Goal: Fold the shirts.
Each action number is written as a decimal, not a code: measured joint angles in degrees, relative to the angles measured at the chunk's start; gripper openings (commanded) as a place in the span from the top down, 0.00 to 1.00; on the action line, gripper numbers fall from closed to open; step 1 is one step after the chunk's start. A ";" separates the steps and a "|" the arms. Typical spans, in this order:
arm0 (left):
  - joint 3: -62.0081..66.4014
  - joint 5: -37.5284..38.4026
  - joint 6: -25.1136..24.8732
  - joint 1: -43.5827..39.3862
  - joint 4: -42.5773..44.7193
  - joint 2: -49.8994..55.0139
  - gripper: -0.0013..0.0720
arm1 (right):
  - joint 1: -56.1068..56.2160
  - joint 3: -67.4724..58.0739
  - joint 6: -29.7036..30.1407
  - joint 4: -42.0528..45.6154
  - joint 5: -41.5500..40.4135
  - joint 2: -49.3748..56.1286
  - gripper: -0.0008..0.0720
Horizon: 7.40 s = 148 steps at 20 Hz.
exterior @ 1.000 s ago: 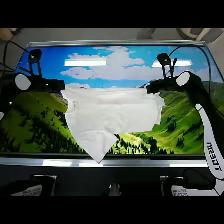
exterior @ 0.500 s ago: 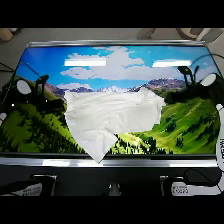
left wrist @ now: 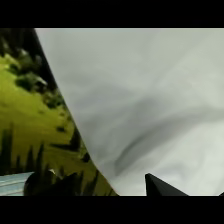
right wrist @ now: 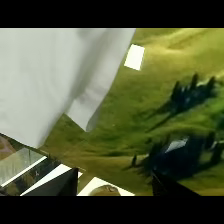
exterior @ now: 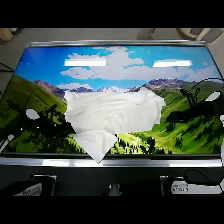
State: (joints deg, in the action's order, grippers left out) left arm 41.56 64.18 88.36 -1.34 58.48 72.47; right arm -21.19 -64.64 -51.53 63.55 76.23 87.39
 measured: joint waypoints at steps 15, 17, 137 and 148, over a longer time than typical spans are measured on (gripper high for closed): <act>-0.74 -7.69 0.17 -3.69 -2.75 0.68 0.95 | -0.33 7.87 1.25 -12.28 -10.51 3.15 0.54; -0.22 -7.63 0.15 -3.69 -2.82 -0.31 0.95 | -0.11 7.89 1.01 -12.74 -11.08 3.74 0.54; 0.09 1.77 -10.14 8.11 -1.77 -9.35 0.95 | 14.93 7.17 -0.59 6.78 -4.17 -5.84 0.96; 31.98 -0.04 -7.10 8.04 -0.63 10.93 0.95 | 15.30 -12.09 -0.52 6.56 -17.59 3.21 0.96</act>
State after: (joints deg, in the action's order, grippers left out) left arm 73.54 64.14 81.25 6.70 57.84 83.40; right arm -5.89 -76.73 -52.05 70.11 58.63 90.61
